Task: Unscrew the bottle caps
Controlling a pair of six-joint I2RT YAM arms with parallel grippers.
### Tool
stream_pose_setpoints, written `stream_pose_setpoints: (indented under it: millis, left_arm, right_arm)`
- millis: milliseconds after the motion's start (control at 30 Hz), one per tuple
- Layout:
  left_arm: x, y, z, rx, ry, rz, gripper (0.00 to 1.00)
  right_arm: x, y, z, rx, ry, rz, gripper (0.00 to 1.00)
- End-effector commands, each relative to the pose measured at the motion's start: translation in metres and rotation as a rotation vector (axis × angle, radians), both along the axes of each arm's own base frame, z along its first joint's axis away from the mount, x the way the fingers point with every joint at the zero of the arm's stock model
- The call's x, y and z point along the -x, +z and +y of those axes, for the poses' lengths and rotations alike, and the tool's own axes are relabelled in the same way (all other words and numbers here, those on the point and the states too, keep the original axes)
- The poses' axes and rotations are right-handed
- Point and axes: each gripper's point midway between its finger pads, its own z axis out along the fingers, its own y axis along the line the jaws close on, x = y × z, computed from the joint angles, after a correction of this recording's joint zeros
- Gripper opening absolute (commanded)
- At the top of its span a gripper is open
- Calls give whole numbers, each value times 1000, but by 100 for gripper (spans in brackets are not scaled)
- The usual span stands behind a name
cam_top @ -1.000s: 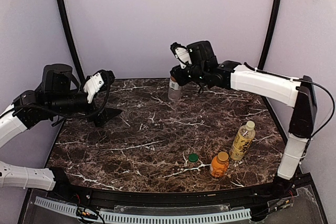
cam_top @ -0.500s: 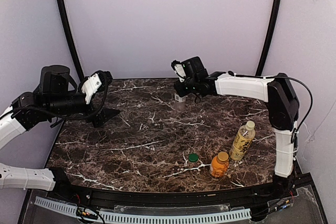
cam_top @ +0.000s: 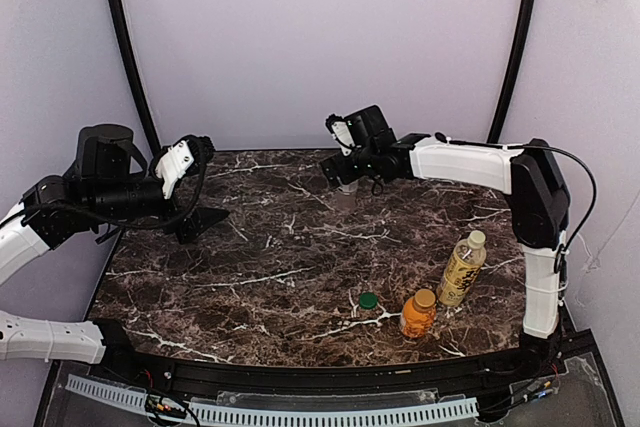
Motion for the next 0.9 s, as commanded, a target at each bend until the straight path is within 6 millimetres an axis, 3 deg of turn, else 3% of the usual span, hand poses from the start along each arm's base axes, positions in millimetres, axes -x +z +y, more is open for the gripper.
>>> stream_pose_setpoints:
  millis: [0, 133, 200, 267, 333, 367, 400, 433, 467, 500, 633, 733, 800, 867]
  left_arm:
    - [1, -4, 0, 1, -10, 1, 99]
    - [2, -11, 2, -8, -5, 4, 99]
    - [1, -14, 5, -3, 8, 12, 99]
    - [-3, -20, 13, 19, 52, 35, 99]
    - [-8, -27, 25, 71, 115, 73, 99]
    - [-8, -41, 30, 79, 142, 110, 99]
    - [-11, -40, 41, 144, 195, 136, 99]
    - [-10, -58, 47, 152, 223, 180, 99]
    - [-11, -57, 57, 216, 270, 203, 99]
    - [-7, -70, 65, 233, 296, 226, 99]
    - [-6, -99, 91, 358, 427, 319, 99]
    - [-9, -106, 104, 423, 480, 324, 98]
    - [-9, -111, 109, 456, 495, 325, 97]
    - [-8, -119, 115, 478, 518, 336, 96]
  right_arm:
    - [-4, 34, 3, -14, 11, -47, 99]
    - [0, 70, -1, -38, 14, -88, 99]
    - [7, 97, -7, -56, 15, -103, 99]
    - [24, 118, -9, -66, 58, -76, 97]
    - [53, 125, -15, -60, 109, 28, 95]
    - [70, 127, -18, -67, 125, 97, 92]
    - [89, 124, -21, -80, 132, 182, 89]
    - [110, 120, -24, -74, 147, 261, 86]
    - [131, 111, -28, -55, 152, 343, 84]
    - [155, 100, -31, -25, 162, 419, 83]
    - [245, 54, -46, 231, 219, 605, 83]
    - [307, 25, -52, 427, 366, 667, 83]
    - [336, 9, -60, 529, 452, 683, 84]
    - [344, 2, -66, 554, 475, 673, 84]
